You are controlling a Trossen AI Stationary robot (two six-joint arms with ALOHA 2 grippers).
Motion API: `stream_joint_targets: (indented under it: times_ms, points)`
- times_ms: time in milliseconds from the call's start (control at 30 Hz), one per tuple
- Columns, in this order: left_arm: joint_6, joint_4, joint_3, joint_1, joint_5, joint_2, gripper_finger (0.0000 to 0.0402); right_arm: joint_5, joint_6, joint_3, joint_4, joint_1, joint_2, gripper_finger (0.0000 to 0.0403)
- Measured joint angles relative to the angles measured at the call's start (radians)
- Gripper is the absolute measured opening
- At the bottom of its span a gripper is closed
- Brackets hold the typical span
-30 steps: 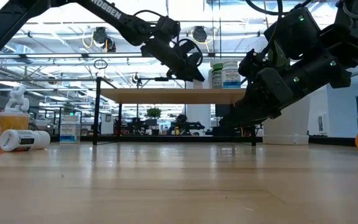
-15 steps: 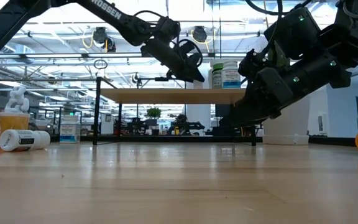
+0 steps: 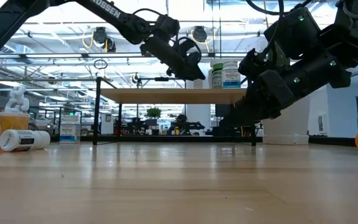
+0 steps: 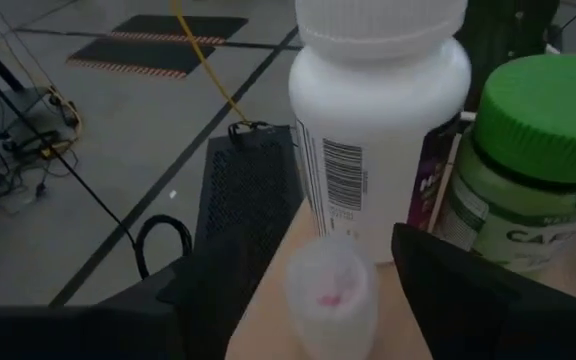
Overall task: Pick and place medicine bottles onto shelf by color
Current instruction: Put the top right orange pill bottle on the shelf
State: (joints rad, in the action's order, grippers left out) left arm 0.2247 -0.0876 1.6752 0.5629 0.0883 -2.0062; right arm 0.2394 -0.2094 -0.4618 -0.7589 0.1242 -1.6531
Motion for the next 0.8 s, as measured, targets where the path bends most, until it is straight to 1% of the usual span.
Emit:
stream_joint_targets:
  times_ms: [100, 233, 400, 467, 533, 600, 800]
  points:
    - [0.013, 0.000, 0.000, -0.007, -0.004, 0.019, 0.0276, 0.000, 0.017, 0.000, 0.000, 0.000, 0.000, 0.0212]
    - [0.000, -0.074, 0.000, -0.032, -0.021, 0.083, 0.0293, -0.001, 0.016, 0.000, 0.000, 0.002, 0.000, 0.0212]
    - [0.027, -0.222, -0.001, -0.078, -0.022, 0.195, 0.0298, -0.002, 0.063, -0.001, -0.019, 0.019, 0.000, 0.0212]
    - [0.026, -0.236, -0.037, -0.106, -0.026, 0.242, 0.0298, -0.003, 0.087, -0.001, -0.028, 0.024, 0.000, 0.0212]
    - [0.018, -0.192, -0.111, -0.139, -0.029, 0.300, 0.0298, -0.005, 0.092, -0.001, -0.025, 0.030, 0.000, 0.0212]
    - [0.006, -0.124, -0.213, -0.180, -0.054, 0.357, 0.0298, -0.007, 0.084, -0.001, -0.013, 0.031, 0.000, 0.0212]
    - [-0.075, 0.163, -0.605, -0.327, -0.165, 0.548, 0.0299, -0.008, 0.039, -0.001, -0.043, 0.031, 0.000, 0.0212]
